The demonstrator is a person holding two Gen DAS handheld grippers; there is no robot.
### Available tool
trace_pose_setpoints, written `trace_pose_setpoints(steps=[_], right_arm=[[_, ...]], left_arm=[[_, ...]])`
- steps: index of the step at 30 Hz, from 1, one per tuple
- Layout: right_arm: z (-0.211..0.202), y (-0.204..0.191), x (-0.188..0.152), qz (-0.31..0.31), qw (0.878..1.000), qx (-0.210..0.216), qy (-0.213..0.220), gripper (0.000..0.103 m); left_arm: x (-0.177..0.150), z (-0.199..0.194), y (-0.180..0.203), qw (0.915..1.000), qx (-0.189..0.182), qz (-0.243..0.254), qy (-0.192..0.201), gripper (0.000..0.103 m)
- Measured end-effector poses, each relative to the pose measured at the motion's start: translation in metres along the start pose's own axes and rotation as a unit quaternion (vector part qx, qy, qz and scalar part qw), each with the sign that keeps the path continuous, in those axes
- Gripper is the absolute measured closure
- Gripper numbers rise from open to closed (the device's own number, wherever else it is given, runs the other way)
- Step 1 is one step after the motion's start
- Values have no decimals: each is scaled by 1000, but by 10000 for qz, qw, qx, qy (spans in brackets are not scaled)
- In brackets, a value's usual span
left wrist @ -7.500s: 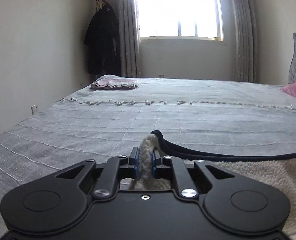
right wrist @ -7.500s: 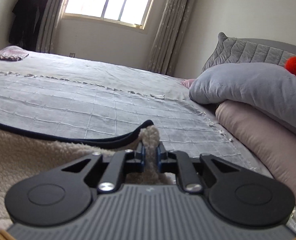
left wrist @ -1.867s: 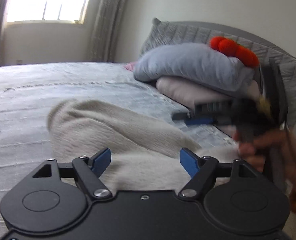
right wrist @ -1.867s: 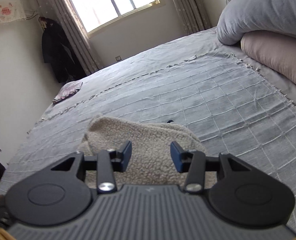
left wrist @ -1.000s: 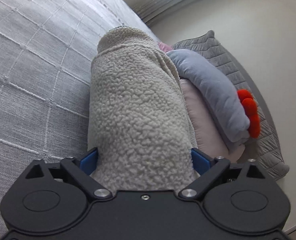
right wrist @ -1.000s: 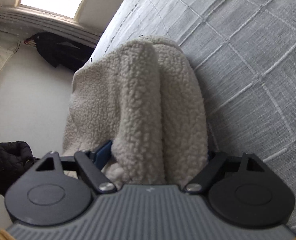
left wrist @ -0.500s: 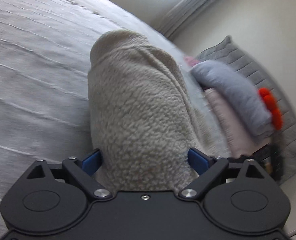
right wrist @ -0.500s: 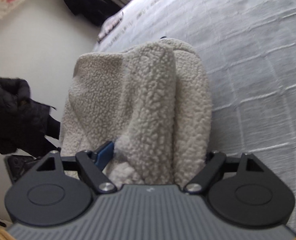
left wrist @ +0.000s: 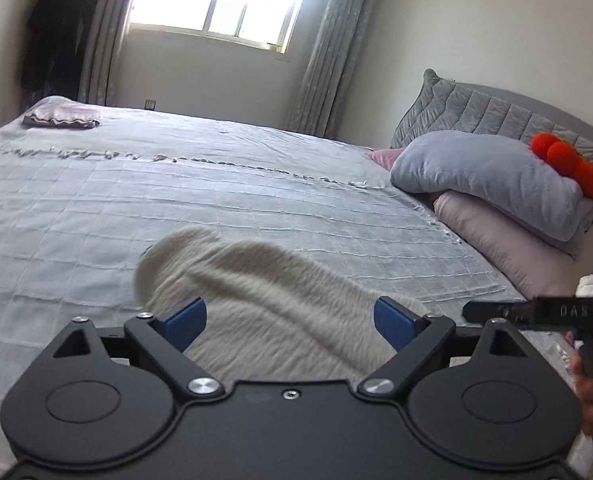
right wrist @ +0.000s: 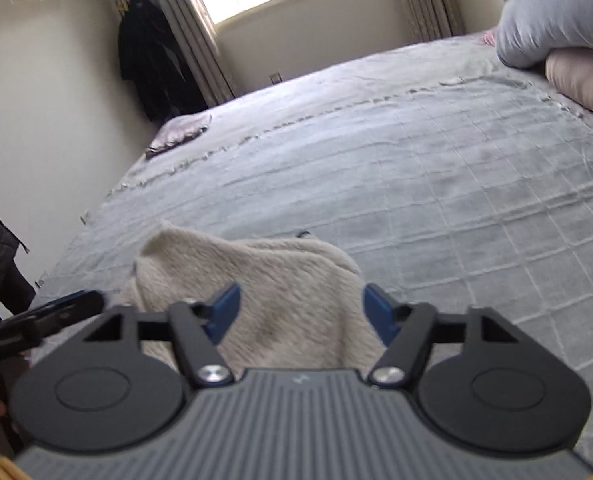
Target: Fold large clothes
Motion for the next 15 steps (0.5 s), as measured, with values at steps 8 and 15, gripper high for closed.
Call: trace_pose_setpoints(steps=[8, 15], right_arm=[[67, 43, -40, 100, 9981, -542, -272, 60], [47, 48, -41, 348, 9989, -268, -189, 51]], left_arm=[[-23, 89, -19, 9882, 1144, 166, -1007, 24], [-17, 51, -5, 9908, 1133, 324, -663, 23]])
Point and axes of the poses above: each gripper's, at about its wrist camera, not at the fingertips, and z roughly the way its jaws point, y to its right, x to its top, the point moved 7 cm from there along z, roughly the way its jaws point, and after that the axes turned 7 degrees about x, right-handed, at the moved point
